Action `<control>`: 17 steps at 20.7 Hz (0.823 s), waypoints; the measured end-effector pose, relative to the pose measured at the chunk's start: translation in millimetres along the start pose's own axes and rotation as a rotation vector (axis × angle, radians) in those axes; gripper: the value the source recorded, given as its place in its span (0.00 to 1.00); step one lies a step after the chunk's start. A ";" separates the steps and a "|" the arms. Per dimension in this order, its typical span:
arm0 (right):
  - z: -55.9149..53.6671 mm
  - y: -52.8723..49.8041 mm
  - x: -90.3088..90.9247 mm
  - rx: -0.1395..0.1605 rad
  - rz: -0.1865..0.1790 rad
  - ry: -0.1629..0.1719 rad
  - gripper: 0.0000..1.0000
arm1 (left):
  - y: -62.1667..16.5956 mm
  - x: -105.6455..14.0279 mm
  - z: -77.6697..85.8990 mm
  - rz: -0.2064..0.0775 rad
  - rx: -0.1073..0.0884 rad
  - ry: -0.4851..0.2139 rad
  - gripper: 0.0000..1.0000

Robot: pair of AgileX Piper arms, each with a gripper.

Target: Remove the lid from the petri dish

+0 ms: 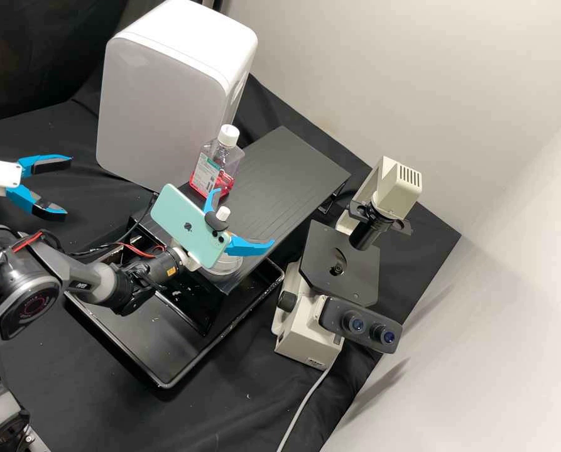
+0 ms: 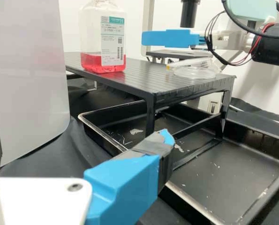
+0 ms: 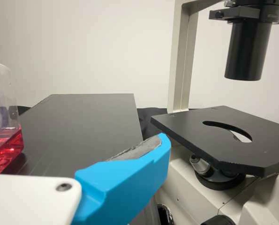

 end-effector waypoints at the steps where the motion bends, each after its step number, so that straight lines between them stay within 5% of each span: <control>1: 0.0 0.0 0.0 0.000 0.000 0.000 1.00 | -0.4 -0.4 0.2 -0.002 0.000 -0.001 1.00; 9: 0.4 -0.3 -0.4 0.000 -0.001 -0.001 1.00 | -1.0 -0.4 1.3 -0.005 0.000 -0.006 1.00; 17: 1.6 -0.3 -28.6 -0.001 0.016 0.016 1.00 | -1.5 -0.3 2.9 -0.007 0.001 -0.013 1.00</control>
